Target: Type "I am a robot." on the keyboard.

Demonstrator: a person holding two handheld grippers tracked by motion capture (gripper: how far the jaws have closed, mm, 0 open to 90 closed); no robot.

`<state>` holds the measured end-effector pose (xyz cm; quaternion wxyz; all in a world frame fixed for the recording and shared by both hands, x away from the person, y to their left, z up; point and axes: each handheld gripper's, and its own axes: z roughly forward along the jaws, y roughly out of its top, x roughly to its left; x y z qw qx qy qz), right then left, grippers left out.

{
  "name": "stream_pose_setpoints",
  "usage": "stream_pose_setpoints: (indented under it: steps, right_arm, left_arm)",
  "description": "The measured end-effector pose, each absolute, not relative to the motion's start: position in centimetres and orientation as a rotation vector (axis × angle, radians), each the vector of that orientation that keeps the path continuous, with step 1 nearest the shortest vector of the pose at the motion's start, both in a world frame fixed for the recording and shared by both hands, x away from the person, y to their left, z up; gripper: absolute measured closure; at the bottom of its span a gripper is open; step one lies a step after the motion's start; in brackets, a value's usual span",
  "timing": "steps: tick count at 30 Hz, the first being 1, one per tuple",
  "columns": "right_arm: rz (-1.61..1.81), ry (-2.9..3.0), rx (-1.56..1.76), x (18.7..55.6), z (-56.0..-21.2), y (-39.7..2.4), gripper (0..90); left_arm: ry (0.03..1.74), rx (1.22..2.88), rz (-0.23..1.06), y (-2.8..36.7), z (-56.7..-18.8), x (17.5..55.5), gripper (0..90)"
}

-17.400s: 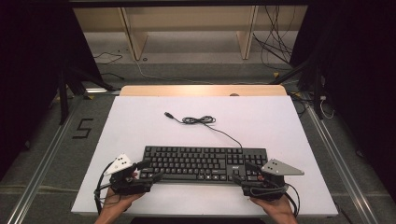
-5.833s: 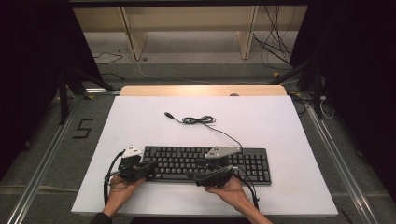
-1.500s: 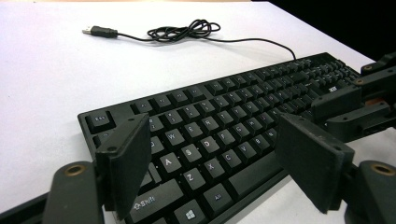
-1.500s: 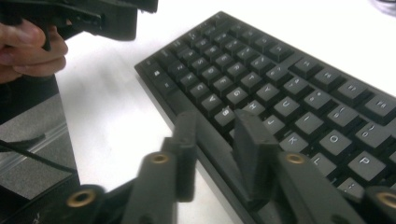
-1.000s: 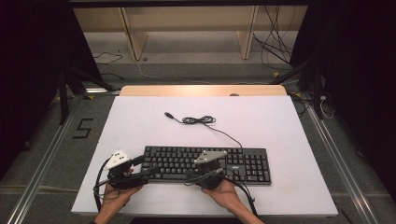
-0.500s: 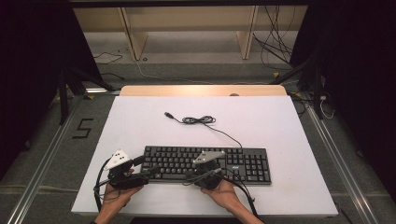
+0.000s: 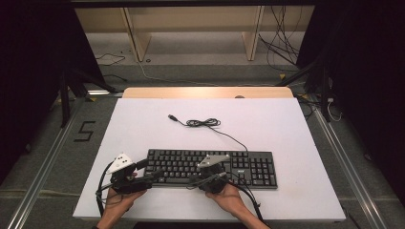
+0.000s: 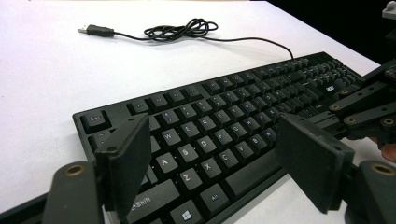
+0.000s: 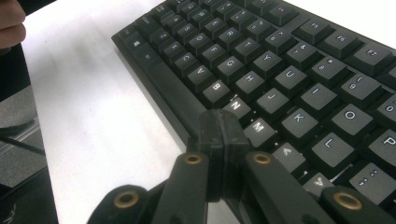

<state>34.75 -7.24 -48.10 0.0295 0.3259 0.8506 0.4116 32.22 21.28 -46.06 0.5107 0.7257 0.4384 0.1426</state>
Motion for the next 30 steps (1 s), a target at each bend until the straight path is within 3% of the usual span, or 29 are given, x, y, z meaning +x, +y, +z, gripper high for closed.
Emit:
stream_pose_setpoints:
  steps: [20,30]
  right_arm:
    - [1.260,2.632,0.998,34.9,-48.4,-7.2,90.0]
    - [1.389,2.595,1.010,34.7,-47.4,-8.0,70.1]
  left_arm:
    - [1.061,1.758,0.349,21.2,-46.3,32.4,26.6]
    - [1.086,1.767,0.357,21.3,-46.6,32.9,31.9]
